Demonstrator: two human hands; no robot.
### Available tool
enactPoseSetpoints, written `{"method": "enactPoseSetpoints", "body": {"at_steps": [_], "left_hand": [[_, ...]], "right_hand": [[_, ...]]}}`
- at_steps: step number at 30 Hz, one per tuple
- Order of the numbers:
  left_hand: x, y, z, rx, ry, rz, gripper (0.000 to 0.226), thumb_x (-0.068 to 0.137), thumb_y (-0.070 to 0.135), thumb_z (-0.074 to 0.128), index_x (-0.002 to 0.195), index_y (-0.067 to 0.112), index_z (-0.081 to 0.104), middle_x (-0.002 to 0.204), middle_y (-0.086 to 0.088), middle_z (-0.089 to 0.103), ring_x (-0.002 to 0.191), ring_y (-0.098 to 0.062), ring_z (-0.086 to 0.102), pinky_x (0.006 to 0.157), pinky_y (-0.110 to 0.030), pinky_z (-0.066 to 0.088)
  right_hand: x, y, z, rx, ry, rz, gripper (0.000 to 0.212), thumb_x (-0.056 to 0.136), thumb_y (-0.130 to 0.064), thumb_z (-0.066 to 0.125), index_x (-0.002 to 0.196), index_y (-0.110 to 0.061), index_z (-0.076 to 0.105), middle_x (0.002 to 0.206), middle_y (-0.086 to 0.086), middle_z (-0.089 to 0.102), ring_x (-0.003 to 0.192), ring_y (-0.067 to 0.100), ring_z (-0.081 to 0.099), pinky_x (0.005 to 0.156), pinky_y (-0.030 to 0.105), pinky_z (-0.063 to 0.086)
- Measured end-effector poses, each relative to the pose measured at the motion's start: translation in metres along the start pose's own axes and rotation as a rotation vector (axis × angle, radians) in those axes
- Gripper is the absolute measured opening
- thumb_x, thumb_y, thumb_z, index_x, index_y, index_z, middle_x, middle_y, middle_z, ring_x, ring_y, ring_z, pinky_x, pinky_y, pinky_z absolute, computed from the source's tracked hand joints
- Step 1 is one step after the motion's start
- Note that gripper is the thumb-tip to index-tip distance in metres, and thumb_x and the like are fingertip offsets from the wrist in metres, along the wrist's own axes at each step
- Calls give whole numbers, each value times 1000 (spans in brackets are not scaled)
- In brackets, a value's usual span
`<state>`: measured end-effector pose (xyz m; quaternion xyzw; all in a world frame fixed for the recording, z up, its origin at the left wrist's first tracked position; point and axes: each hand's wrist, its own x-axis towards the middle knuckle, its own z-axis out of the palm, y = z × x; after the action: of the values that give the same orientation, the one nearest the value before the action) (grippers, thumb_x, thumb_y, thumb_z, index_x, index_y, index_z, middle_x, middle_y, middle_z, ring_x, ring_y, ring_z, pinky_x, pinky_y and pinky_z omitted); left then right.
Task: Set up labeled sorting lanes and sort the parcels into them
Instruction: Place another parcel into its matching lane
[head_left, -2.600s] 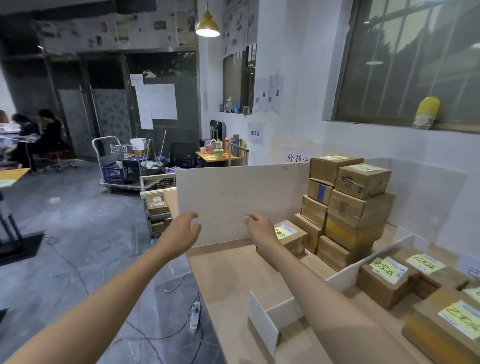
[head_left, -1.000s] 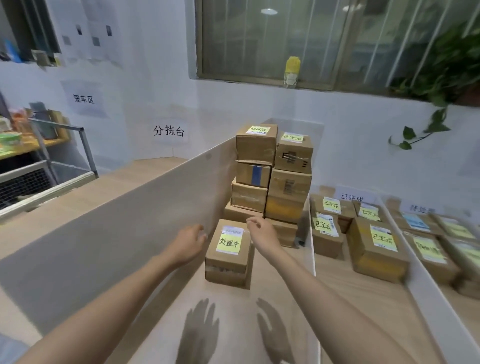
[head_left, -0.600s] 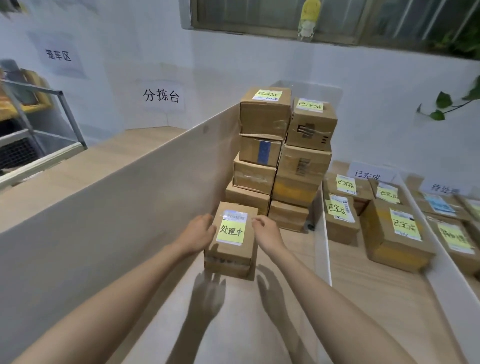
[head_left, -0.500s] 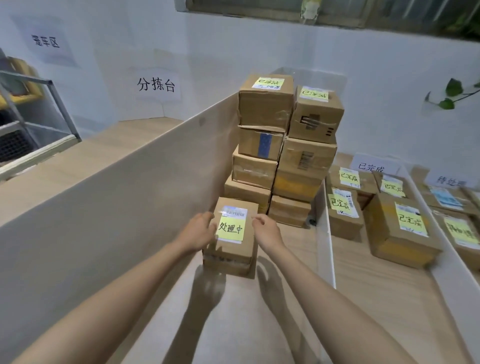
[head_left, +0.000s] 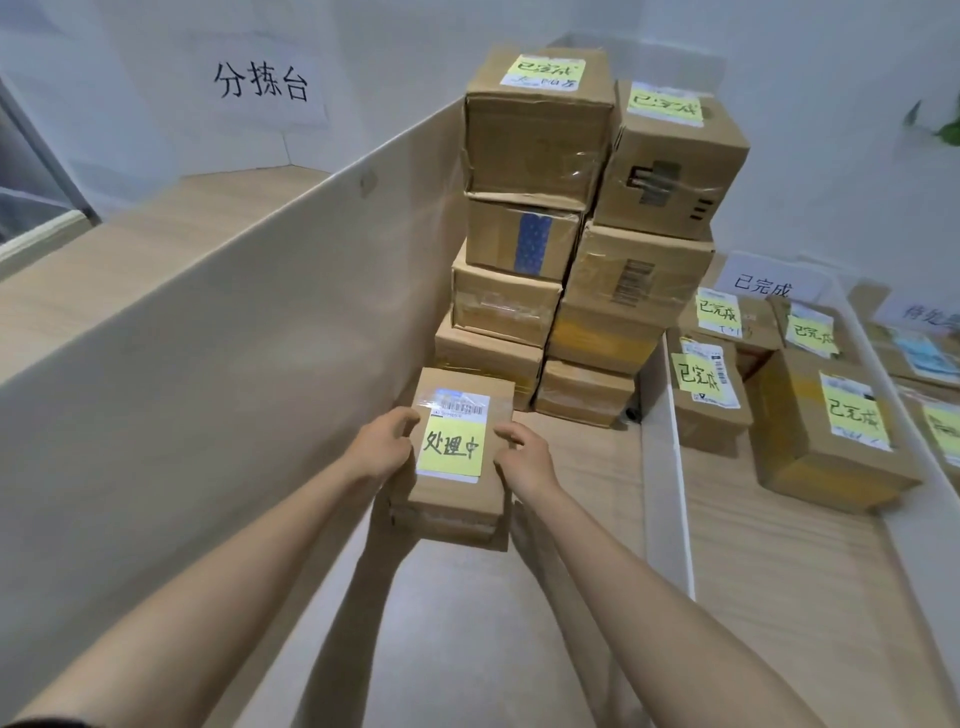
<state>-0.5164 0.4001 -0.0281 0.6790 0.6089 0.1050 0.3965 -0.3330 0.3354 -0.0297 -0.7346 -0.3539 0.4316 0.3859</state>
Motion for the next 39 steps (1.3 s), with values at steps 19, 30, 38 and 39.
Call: {"method": "enactPoseSetpoints", "body": {"at_steps": [19, 30, 38, 39], "left_hand": [[-5, 15, 12, -107, 11, 23, 58, 86, -6, 41, 139, 19, 43, 138, -5, 51, 124, -25, 46, 92, -29, 42], [-48, 51, -4, -102, 79, 191, 59, 83, -7, 46, 136, 18, 48, 138, -4, 51, 126, -25, 46, 97, -27, 37], [-110, 75, -10, -189, 96, 317, 61, 82, -8, 45, 137, 19, 48, 137, -4, 51, 123, -22, 48, 94, -26, 41], [-118, 79, -10, -197, 99, 337, 62, 81, -8, 45, 136, 21, 48, 136, -3, 52, 122, -22, 49, 92, -26, 41]], "right_hand": [[-1, -5, -2, 181, -40, 141, 49, 85, 13, 39, 119, -14, 61, 122, 6, 59, 103, 20, 57, 87, 42, 53], [-59, -35, -36, 211, 31, 14, 51, 84, 13, 38, 122, -13, 61, 120, 4, 60, 94, 20, 57, 63, 26, 44], [-128, -47, -65, 255, 101, -93, 49, 86, 13, 38, 119, -17, 60, 117, -1, 57, 108, 22, 57, 67, 25, 51], [-138, -48, -69, 252, 117, -106, 49, 86, 13, 38, 119, -16, 60, 116, -1, 57, 103, 21, 57, 63, 22, 48]]}}
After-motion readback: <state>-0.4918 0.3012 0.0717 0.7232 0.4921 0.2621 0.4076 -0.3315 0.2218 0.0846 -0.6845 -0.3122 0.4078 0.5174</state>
